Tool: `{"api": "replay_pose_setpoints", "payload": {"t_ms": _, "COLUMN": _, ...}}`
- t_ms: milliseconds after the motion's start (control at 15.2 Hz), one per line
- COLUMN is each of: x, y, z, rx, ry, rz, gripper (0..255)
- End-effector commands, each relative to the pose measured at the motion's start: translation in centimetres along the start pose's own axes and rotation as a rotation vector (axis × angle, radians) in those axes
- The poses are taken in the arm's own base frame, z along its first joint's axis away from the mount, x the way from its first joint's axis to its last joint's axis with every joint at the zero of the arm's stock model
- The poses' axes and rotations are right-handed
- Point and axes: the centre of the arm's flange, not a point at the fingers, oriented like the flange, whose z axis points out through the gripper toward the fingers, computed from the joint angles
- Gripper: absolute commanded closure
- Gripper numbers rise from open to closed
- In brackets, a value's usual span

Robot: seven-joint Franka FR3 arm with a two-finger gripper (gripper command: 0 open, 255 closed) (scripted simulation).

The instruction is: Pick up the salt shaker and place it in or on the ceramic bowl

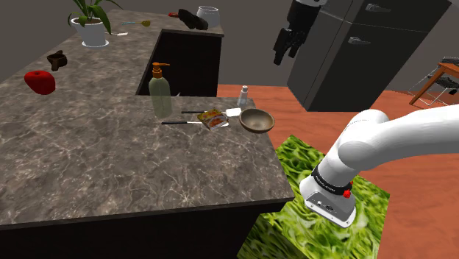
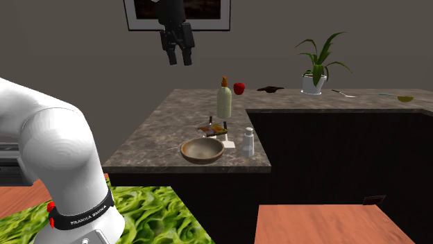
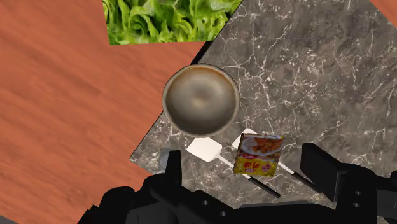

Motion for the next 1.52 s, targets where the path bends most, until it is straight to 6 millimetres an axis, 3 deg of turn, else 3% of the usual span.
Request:
{"api": "replay_pose_setpoints", "payload": {"t_ms": 0, "x": 0.0, "y": 0.0, "z": 0.0, "rx": 0.000, "ry": 0.000, "rz": 0.000, "gripper": 0}}
{"api": "replay_pose_setpoints", "payload": {"t_ms": 1452, "x": 18.2, "y": 12.3, "z": 21.7, "rx": 0.134, "ry": -0.108, "rz": 0.142, "gripper": 0}}
